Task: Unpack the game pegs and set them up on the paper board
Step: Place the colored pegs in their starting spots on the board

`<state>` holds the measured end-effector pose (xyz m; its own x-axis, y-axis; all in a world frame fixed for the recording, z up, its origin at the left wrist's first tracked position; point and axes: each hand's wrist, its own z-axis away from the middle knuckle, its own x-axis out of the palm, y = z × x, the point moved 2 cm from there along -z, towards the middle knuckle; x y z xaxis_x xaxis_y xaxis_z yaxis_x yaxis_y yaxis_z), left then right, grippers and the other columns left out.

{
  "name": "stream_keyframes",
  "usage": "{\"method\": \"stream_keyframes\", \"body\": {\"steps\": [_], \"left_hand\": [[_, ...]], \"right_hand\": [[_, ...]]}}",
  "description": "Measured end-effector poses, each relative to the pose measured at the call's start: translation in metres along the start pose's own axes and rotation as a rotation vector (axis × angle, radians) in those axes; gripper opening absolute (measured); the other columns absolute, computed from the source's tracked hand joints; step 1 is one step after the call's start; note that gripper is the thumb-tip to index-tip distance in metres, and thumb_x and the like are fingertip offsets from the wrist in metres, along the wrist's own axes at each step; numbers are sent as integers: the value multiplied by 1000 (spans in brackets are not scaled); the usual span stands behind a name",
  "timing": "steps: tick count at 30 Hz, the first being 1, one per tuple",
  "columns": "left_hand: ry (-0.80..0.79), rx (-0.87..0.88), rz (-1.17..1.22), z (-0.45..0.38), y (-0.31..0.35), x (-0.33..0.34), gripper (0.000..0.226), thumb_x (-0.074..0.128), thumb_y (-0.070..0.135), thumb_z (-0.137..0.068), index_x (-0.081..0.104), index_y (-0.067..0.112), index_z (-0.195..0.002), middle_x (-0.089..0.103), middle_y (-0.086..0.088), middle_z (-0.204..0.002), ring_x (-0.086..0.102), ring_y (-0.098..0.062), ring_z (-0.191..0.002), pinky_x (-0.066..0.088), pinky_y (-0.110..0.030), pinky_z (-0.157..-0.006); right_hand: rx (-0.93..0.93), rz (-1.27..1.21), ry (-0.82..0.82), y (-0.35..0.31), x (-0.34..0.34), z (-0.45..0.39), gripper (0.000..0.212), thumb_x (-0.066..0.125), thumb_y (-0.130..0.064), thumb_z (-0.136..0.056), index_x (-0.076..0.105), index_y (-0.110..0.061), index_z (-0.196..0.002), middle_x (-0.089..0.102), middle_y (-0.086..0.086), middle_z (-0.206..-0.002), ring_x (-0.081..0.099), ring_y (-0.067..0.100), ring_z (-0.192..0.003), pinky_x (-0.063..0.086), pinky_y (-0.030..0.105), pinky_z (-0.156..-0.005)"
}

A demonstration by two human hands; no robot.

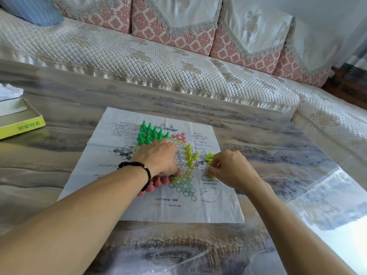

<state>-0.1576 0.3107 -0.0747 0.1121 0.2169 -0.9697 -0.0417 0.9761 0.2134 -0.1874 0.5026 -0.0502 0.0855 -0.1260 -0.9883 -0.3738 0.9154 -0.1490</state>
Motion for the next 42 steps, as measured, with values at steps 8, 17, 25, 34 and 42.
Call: {"method": "stream_keyframes", "body": {"steps": [8, 17, 25, 34, 42], "left_hand": [[-10, 4, 3, 0, -1, 2, 54, 71, 63, -75, 63, 26, -115, 66, 6, -101, 65, -10, -77, 45, -26, -59], [5, 3, 21, 0, -1, 2, 58, 71, 62, -75, 62, 26, -120, 63, 5, -113, 64, -15, -94, 52, -32, -74], [-7, 5, 9, 0, -1, 3, 69, 70, 66, -73, 55, 26, -127, 52, 0, -128, 52, -22, -115, 48, -41, -89], [-14, 0, 13, 2, 0, 1, 67, 71, 65, -72, 57, 24, -123, 53, 0, -124, 54, -22, -112, 49, -40, -86], [-22, -2, 11, 3, 1, 0, 65, 71, 65, -73, 58, 24, -123, 54, 1, -123, 54, -21, -110, 50, -39, -86]], "right_hand": [[-42, -49, -27, -10, 9, 6, 13, 58, -17, -80, 70, -18, -84, 67, -3, -76, 63, 17, -72, 56, 35, -67], [-61, -300, 157, -18, 10, -1, 7, 61, -22, -87, 67, -20, -91, 59, -4, -92, 53, 11, -86, 39, 24, -72], [-51, -442, 153, -26, 27, 1, 4, 65, -21, -83, 65, -22, -79, 65, -10, -74, 59, 5, -70, 47, 18, -63], [-81, -388, 170, -28, 32, 4, 4, 67, -21, -82, 70, -18, -81, 67, -9, -74, 60, 5, -70, 53, 28, -71], [-99, -391, 223, -24, 21, 3, 4, 66, -22, -83, 69, -21, -85, 66, -14, -75, 58, -3, -67, 46, 11, -62]]}}
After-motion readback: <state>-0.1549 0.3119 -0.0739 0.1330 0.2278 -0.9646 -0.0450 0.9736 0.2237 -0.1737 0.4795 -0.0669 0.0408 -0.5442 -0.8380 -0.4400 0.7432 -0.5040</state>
